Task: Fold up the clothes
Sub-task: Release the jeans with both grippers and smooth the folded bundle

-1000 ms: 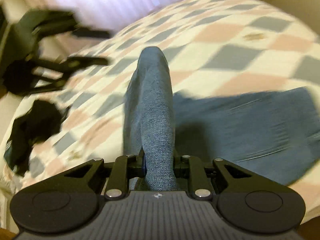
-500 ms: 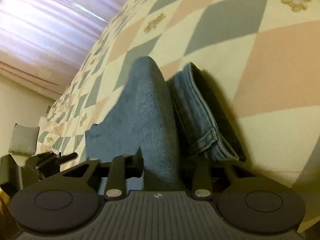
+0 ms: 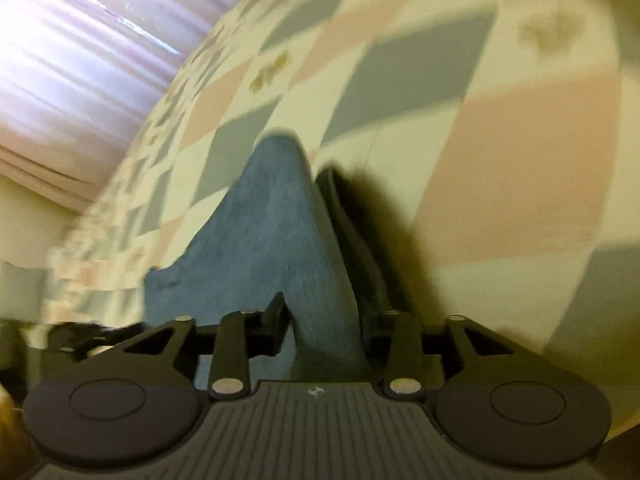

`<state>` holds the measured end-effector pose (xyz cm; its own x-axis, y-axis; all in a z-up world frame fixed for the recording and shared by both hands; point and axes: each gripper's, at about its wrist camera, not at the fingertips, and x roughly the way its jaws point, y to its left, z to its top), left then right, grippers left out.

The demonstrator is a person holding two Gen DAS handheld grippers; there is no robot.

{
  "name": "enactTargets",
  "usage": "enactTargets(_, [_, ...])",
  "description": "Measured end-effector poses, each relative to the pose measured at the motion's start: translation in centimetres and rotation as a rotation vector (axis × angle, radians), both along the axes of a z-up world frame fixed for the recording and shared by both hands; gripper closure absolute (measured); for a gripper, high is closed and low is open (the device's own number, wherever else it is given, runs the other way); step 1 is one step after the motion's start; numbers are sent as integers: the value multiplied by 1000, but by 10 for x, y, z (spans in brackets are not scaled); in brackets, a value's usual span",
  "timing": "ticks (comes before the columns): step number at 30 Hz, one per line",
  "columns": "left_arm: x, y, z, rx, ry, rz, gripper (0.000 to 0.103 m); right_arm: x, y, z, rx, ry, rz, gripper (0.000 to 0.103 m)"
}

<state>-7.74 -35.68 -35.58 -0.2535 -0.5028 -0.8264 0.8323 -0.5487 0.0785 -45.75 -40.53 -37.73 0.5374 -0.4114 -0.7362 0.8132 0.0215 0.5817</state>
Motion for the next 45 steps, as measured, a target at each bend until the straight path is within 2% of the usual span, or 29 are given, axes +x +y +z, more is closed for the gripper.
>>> enactTargets(2, [0,-4,9,-16,19,15,72,0,8,21,-90,124,-43,48])
enactTargets(4, [2,-12,15,-23,53,43,72,7,10,34,-187,219,-64,53])
enactTargets(6, [2,-23,16,-31,78,70,72,21,3,38,-273,277,-58,79])
enactTargets(8, [-1,-35,8,-34,70,100,72,36,-12,32,-321,299,-44,92])
enactTargets(9, [-2,-42,3,-32,63,116,72,38,-18,25,-328,287,-37,93])
enactTargets(11, [-1,-56,-13,-11,48,166,72,46,-33,4,-296,329,-16,93])
enactTargets(13, [5,-69,-29,26,56,222,69,52,-49,-23,-201,405,13,93])
enactTargets(15, [11,-74,-28,55,82,259,69,49,-55,-36,-139,400,28,93])
enactTargets(17, [12,-70,-16,49,69,281,72,40,-50,-23,-163,376,8,91])
enactTargets(18, [12,-64,-7,39,55,285,74,35,-44,-11,-190,375,-10,88])
enactTargets(21, [13,-33,22,31,65,261,74,22,-9,28,-273,377,-57,87])
enactTargets(23, [12,-7,34,45,107,231,74,22,21,43,-301,383,-36,87])
enactTargets(25, [4,14,32,64,123,191,74,35,43,45,-299,416,9,87])
enactTargets(27, [-5,30,20,94,130,155,74,48,53,29,-265,460,47,86])
enactTargets(29, [-15,34,-6,136,93,135,72,55,49,1,-219,504,57,85])
enactTargets(32, [-22,34,-25,155,41,121,76,51,23,-34,-161,482,53,82])
enactTargets(35, [-17,28,-7,135,100,99,77,54,7,-23,-104,491,68,82])
enactTargets(37, [-16,21,5,98,105,90,77,57,9,-5,-107,506,60,82])
enactTargets(41, [-20,-7,15,50,158,120,77,64,8,37,-224,444,15,83])
enactTargets(43, [-35,-24,15,11,150,120,76,75,-11,36,-257,449,51,83])
enactTargets(45, [-48,-48,8,7,142,141,75,85,-31,29,-274,461,92,83])
